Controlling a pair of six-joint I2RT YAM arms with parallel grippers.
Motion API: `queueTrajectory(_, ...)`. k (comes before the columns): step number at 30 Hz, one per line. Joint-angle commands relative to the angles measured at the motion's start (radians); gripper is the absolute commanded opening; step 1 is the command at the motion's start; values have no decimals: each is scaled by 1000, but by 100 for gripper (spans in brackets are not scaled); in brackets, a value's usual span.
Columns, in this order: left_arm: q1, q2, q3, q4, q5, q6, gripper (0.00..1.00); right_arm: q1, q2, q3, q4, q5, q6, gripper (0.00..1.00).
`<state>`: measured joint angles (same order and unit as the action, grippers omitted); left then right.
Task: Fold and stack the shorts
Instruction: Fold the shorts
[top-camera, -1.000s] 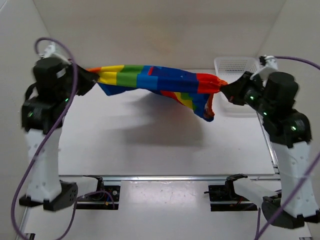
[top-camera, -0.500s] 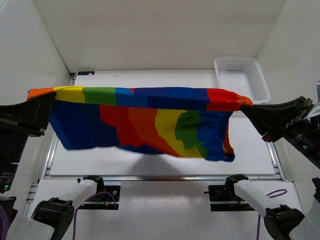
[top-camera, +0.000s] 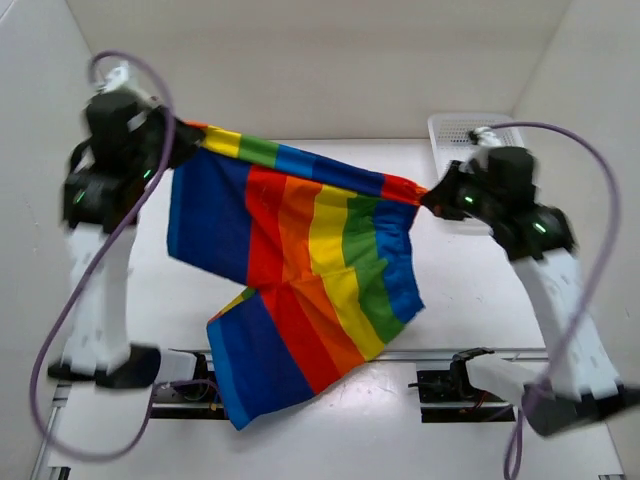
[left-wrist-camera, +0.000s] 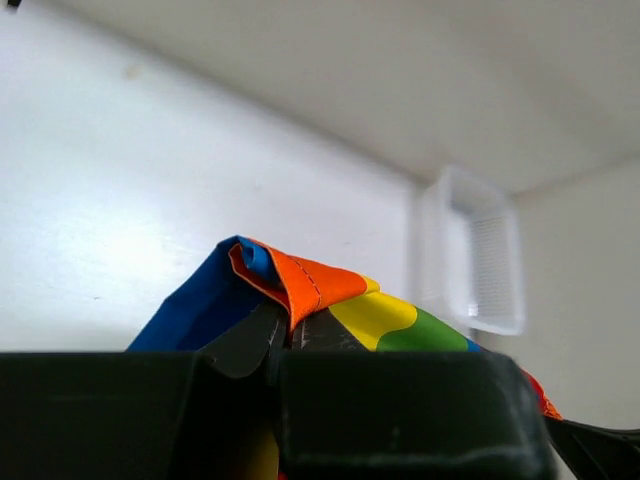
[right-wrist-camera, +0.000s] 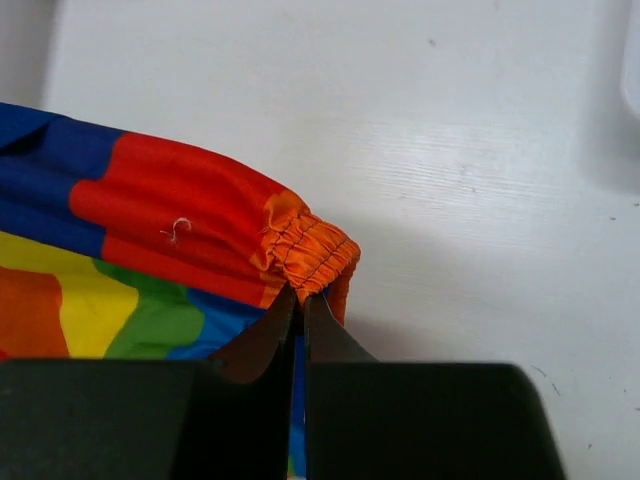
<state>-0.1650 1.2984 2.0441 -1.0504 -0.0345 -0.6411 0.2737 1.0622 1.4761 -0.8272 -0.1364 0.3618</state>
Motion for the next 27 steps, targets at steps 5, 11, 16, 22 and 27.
queueTrajectory(5,84,454,91,125,-153,72,10,-27,402,-54,221,236,-44,0)
queueTrajectory(11,117,732,261,125,-110,81,10,-60,815,226,205,196,-44,0)
queueTrajectory(16,139,797,326,116,-67,103,10,-70,953,390,155,196,-44,0)
queueTrajectory(22,148,757,283,106,-39,142,10,-70,932,443,128,196,-64,0)
queueTrajectory(27,128,551,73,81,-9,143,10,-70,813,299,119,166,-73,0)
